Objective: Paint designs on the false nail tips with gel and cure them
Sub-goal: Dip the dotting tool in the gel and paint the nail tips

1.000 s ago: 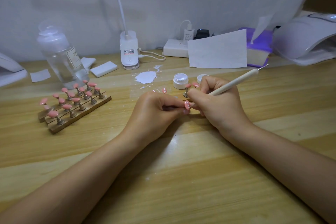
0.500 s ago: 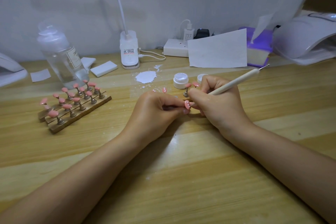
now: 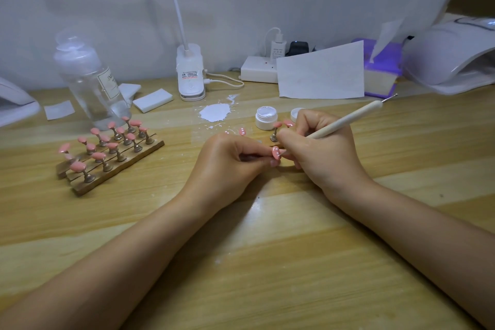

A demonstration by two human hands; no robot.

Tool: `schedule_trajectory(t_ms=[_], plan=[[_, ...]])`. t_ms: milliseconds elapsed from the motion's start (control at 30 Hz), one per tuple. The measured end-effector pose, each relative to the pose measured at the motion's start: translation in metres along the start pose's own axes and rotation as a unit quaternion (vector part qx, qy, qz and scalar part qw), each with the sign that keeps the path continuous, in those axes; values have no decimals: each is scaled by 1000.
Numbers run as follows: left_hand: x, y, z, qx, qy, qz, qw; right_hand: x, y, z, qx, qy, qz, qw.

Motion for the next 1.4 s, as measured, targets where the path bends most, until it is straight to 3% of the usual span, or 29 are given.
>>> schedule_trajectory(t_ms=[733,1167,1400], plan=[[0,2,1,5,-3,-6,1000,1,4,-4,-18,18,-2,1000],[0,-2,2,19,-13,-13,1000,2,6,-8,93,55,23,994],[0,1,3,47,-16,-4,999,1,4,-4,118,28,37,992]])
Point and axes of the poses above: each hand's wrist, its own x-axis towards the middle knuckle, its own z-axis out of the palm, y = z × x, the point moved 7 cm from there along x, towards the middle knuckle, and after that the axes turned 7 degrees about -y, right-handed, at the moved point
